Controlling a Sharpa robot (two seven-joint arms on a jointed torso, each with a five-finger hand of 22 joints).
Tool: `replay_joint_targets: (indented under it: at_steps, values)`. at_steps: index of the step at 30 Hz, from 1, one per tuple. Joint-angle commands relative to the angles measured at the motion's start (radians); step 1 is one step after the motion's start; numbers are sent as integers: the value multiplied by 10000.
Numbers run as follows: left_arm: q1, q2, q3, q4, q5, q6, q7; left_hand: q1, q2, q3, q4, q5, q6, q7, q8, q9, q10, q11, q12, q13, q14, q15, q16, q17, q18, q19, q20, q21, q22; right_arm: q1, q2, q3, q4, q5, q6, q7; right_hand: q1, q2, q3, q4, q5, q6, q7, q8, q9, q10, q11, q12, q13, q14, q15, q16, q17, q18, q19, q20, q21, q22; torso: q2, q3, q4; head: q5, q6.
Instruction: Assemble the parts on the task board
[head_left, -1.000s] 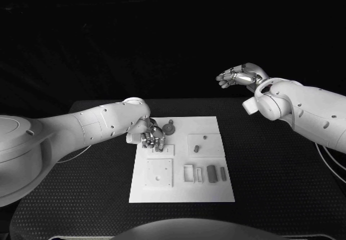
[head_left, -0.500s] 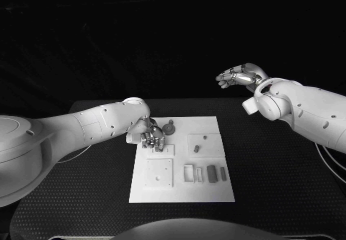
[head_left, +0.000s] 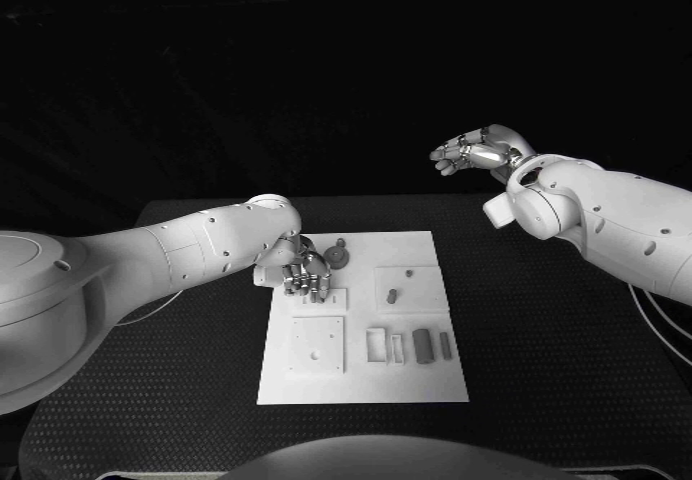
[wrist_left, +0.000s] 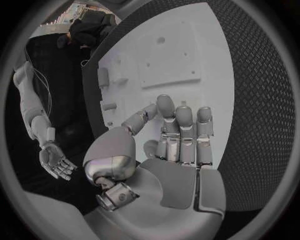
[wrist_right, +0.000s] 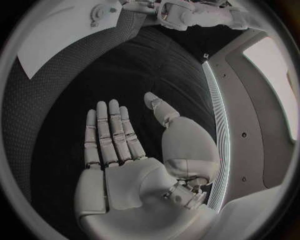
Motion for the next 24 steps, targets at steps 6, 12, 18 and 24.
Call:
replay_joint_targets:
  at_steps: [6,12,18,24]
  values:
    - [-119,64,-41,78,-14,-38,44,-69,115,24,116,-139,2098,-950,31,1028,130,15,60,-22,106,-12,79,-27,-92,110,-1352,46,75,1,1,-6,26,-5,122,60,80,57,64,-23,71,45,10,-4,-21,79,28,-73,-19,-7,46,-11,-17,-208,-87,0,-59,19,-2,-4,5,-13,2]
    - [-120,98,-41,113,-14,-103,15,-89,95,28,264,-950,2177,-978,-16,1087,221,-1,31,-66,187,-21,82,-81,-67,186,-1365,52,51,1,21,-11,20,-5,128,63,82,58,67,-24,79,45,10,-3,-25,82,27,-77,-24,-9,46,-10,-23,-208,-88,-1,-60,21,-3,-5,7,-22,15]
    - [-121,59,-41,125,-222,-60,-18,-97,-193,-144,774,-3201,2241,-989,-113,1183,283,12,-9,-112,231,-35,75,-157,-56,226,-1369,35,21,1,9,-23,50,-5,142,60,77,55,66,-24,82,44,11,-3,-30,84,28,-82,-29,-12,48,-9,-30,-210,-91,0,-62,24,-5,-5,5,-23,6]
    - [-127,23,-41,151,-394,-53,-27,-309,-75,-1037,550,-3193,2229,-986,-161,1265,269,22,-15,-109,197,-38,92,-176,-53,171,-1371,29,32,1,-8,-36,56,-5,133,60,74,52,64,-24,83,43,12,-2,-34,85,28,-85,-33,-15,49,-10,-36,-211,-94,1,-64,26,-2,-15,19,-29,-9]
